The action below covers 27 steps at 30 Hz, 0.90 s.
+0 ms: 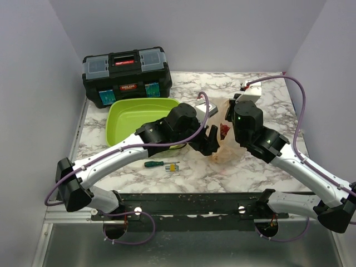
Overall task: Take the fake fruits out of the plastic bag
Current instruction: Adjust the plastic bag at the center of the board.
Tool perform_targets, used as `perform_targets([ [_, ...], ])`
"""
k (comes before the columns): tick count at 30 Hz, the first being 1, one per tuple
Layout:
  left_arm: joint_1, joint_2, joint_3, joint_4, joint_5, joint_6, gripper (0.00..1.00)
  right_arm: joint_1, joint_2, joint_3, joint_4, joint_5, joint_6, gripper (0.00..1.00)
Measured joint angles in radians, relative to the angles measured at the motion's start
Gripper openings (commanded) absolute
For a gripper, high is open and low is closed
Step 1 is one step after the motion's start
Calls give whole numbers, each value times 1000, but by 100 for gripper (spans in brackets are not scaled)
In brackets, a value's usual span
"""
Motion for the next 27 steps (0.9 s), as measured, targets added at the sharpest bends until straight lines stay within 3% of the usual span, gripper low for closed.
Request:
perform_targets([
  [4,0,33,-4,-1,20,-2,31,0,12,6,1,10,-8,1],
  [7,1,35,-3,-10,23,13,0,0,30,19,4,23,-24,1],
  [15,84,35,60,-115,14,32,0,-5,70,39,95,34,-173,1],
  [21,189,30,130,-214,6,9,0,-105,82,69,216,-80,-349,1],
  [27,235,6,209,-211,6,27,0,-166,173,162,264,-175,-493,1],
])
